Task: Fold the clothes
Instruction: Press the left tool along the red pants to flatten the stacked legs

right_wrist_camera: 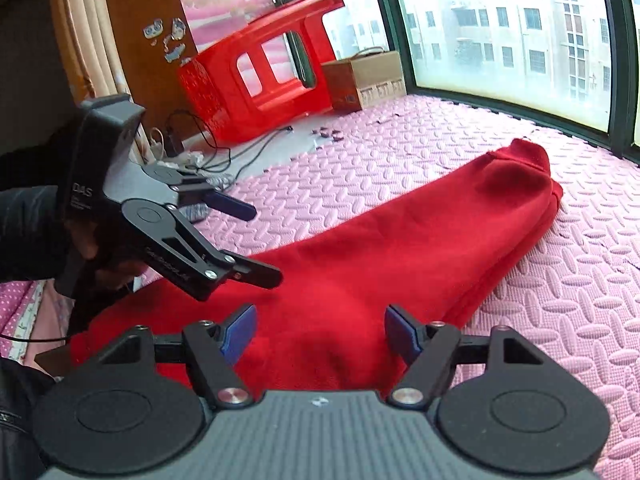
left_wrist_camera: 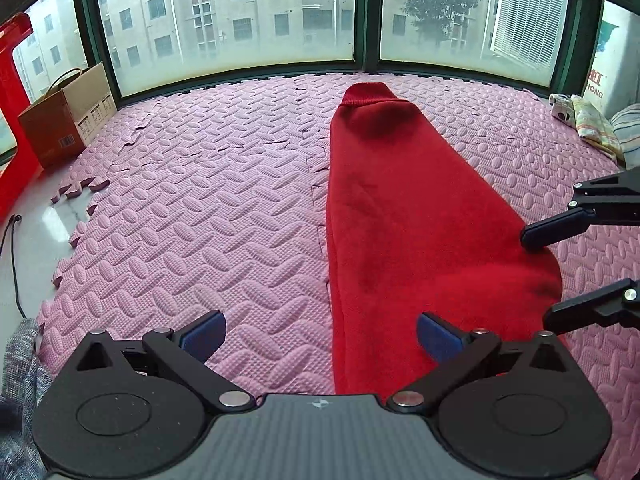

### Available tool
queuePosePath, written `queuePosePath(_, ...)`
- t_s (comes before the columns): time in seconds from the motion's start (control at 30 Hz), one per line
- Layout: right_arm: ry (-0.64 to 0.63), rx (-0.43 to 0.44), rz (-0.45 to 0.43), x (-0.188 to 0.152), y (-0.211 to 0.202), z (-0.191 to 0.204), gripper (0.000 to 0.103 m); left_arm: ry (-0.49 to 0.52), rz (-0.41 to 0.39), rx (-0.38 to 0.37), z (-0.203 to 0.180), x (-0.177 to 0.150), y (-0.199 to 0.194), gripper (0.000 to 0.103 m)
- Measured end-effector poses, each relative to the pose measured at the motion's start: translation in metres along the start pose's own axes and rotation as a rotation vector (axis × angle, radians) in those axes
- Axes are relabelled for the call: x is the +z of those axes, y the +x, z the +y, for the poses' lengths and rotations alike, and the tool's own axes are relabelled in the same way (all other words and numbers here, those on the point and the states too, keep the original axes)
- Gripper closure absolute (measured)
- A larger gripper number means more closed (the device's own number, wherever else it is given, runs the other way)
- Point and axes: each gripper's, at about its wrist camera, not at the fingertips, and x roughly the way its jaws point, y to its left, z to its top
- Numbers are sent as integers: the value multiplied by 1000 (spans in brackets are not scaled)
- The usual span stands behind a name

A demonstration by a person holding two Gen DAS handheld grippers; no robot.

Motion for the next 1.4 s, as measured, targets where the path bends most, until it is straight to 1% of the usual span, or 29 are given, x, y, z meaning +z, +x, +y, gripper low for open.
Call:
queuePosePath(0.1, -79, -90, 48, -7, 3, 16, 31, 7, -9, 23, 6, -14, -4, 0)
queuePosePath(0.23, -84, -121, 28, -3, 2, 42, 31, -43, -48, -2, 17, -21, -20, 0)
queuePosePath(0.33, -83, -139, 8, 2, 1, 61, 31, -48, -91, -37, 17, -28, -37, 0)
queuePosePath(0.4, -82, -151, -6, 4, 1, 74, 31, -32, -112, -62, 15, -34, -45, 0)
queuePosePath(0.47, -76, -153, 4, 1, 9, 86, 31, 8, -128, -51, 13, -42, -48, 0)
queuePosePath(0.53, -85, -179, 15, -5, 21, 95, 31, 42, -135, -31, 12, -50, -47, 0)
queuePosePath(0.6, -95, -210, 23, -10, 30, 103, 30, 51, -124, -17, 15, -56, -42, 0)
queuePosePath(0.67, -105, -244, 27, -14, 35, 109, 29, 40, -131, -22, 19, -60, -42, 0)
queuePosePath(0.77, -98, -284, 16, -10, 25, 114, 29, 15, -149, -40, 24, -63, -47, 0)
queuePosePath(0.87, -92, -284, -11, -7, 8, 121, 28, -11, -179, -78, 26, -63, -61, 0)
queuePosePath(0.97, -95, -255, -21, -9, 5, 131, 28, -6, -192, -105, 24, -67, -68, 0)
queuePosePath(1.03, -99, -235, -17, -13, 8, 137, 28, 16, -184, -98, 21, -72, -67, 0)
queuePosePath(1.13, -87, -238, 4, -23, 25, 141, 28, 42, -168, -66, 17, -82, -61, 0)
queuePosePath(1.2, -71, -238, -16, -30, 31, 141, 28, 32, -163, -58, 18, -85, -58, 0)
queuePosePath(1.27, -44, -239, -26, -31, 30, 140, 28, 17, -160, -54, 20, -87, -57, 0)
queuePosePath(1.4, -49, -250, -57, -29, 14, 143, 28, 4, -176, -51, 24, -82, -68, 0)
